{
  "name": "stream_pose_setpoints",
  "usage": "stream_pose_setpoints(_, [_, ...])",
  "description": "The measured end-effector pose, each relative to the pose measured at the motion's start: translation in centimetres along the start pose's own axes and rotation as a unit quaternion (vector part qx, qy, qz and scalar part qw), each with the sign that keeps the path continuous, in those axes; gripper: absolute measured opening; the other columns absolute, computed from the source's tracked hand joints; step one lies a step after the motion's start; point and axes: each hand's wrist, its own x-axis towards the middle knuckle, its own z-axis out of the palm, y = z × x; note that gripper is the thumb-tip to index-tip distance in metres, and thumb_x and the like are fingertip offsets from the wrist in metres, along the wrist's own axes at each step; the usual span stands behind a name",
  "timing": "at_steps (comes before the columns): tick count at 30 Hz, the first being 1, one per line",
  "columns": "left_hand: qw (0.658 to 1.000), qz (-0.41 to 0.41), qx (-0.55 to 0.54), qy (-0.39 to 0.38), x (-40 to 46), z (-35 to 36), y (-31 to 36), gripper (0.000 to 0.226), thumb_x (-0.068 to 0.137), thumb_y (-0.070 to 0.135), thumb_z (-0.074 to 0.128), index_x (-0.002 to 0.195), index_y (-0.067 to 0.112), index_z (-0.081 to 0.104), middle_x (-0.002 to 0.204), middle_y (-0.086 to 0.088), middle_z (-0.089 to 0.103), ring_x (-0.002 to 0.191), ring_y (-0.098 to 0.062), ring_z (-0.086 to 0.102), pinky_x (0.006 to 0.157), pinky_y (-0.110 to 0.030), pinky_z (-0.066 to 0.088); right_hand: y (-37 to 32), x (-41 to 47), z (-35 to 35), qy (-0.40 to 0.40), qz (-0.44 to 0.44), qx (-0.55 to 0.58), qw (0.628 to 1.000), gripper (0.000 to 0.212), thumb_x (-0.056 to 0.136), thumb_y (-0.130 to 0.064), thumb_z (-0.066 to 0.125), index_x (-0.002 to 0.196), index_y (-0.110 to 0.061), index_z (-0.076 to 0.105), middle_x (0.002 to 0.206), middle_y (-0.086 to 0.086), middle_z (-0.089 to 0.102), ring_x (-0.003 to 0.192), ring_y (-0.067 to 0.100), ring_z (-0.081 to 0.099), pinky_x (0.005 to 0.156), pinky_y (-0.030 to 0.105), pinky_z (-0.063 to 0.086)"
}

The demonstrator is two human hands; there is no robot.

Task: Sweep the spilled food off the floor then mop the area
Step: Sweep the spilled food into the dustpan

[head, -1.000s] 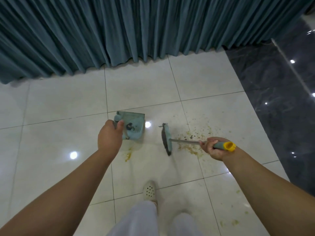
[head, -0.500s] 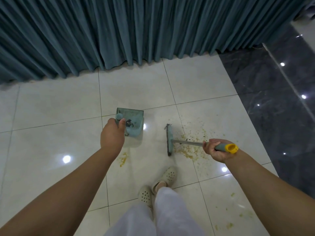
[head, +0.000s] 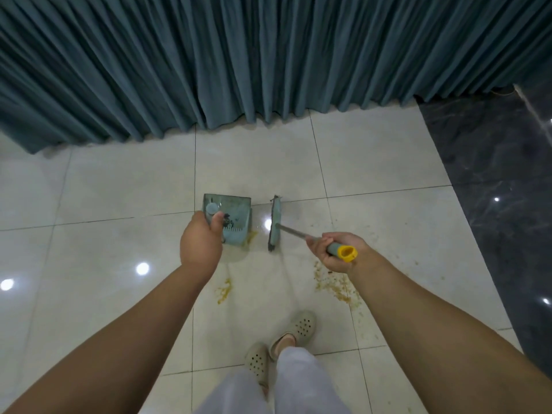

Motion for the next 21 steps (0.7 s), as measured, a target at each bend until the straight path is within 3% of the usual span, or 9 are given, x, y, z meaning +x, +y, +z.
stream_pose_setpoints(5, [1.000, 0.007, 0.011, -0.002, 1.3, 1.9, 3.1, 0.041, 0.097, 0.043, 0.039, 0.085, 0.005, 0.049, 0.079, -0.011, 0.060, 0.071, -0.029, 0.055, 0.060, -0.031, 0.039, -3.3, -0.4, 0.1, 0.025, -0.027, 0.061, 0.997, 0.020, 0.102, -0.011, 0.033, 0.106, 0.007, 0.041, 0.086, 0.021, 0.047, 0.032, 0.013, 0.041, 0.028, 0.015, 0.037])
stream_pose_setpoints(7, [1.000, 0.013, 0.012, -0.002, 1.6, 2.7, 4.5, 0.040, 0.097, 0.042, 0.039, 0.085, 0.006, 0.049, 0.080, -0.011, 0.061, 0.070, -0.027, 0.055, 0.059, -0.031, 0.038, -4.9, -1.4, -1.1, 0.037, -0.045, 0.117, 0.991, 0.019, 0.102, -0.010, 0.035, 0.115, 0.003, 0.038, 0.089, 0.022, 0.046, 0.043, 0.008, 0.040, 0.028, 0.015, 0.037])
stream_pose_setpoints(10, [1.000, 0.027, 0.014, -0.009, 1.9, 3.9, 6.9, 0.039, 0.097, 0.042, 0.039, 0.087, 0.005, 0.049, 0.081, -0.010, 0.060, 0.068, -0.024, 0.052, 0.058, -0.030, 0.034, -6.9, -3.4, -3.6, 0.060, -0.065, 0.183, 0.979, 0.033, 0.102, -0.011, 0.037, 0.133, -0.001, 0.036, 0.090, 0.022, 0.045, 0.050, 0.005, 0.036, 0.028, 0.016, 0.036])
stream_pose_setpoints(14, [0.999, 0.037, 0.007, -0.022, 2.1, 5.6, 10.0, 0.040, 0.097, 0.043, 0.038, 0.088, 0.006, 0.049, 0.081, -0.009, 0.059, 0.071, -0.028, 0.055, 0.055, -0.030, 0.033, -8.7, -6.3, -7.0, 0.072, -0.087, 0.244, 0.963, 0.042, 0.102, -0.010, 0.038, 0.142, -0.001, 0.030, 0.091, 0.025, 0.046, 0.051, 0.006, 0.037, 0.027, 0.018, 0.036])
stream_pose_setpoints(17, [0.998, 0.057, 0.007, -0.020, 2.2, 6.6, 11.7, 0.043, 0.097, 0.042, 0.038, 0.091, 0.002, 0.051, 0.084, -0.013, 0.061, 0.079, -0.034, 0.058, 0.058, -0.033, 0.036, -9.2, -7.9, -8.7, 0.068, -0.090, 0.254, 0.960, 0.043, 0.103, -0.013, 0.037, 0.144, -0.002, 0.030, 0.080, 0.030, 0.048, 0.052, 0.008, 0.037, 0.033, 0.016, 0.037])
stream_pose_setpoints(21, [0.997, 0.073, -0.007, -0.021, 2.4, 7.2, 13.3, 0.051, 0.097, 0.045, 0.036, 0.094, -0.002, 0.054, 0.090, -0.018, 0.064, 0.081, -0.035, 0.060, 0.068, -0.040, 0.045, -9.8, -9.2, -9.6, 0.061, -0.106, 0.233, 0.965, 0.040, 0.104, -0.013, 0.033, 0.142, -0.002, 0.029, 0.077, 0.024, 0.045, 0.052, 0.010, 0.036, 0.031, 0.015, 0.035])
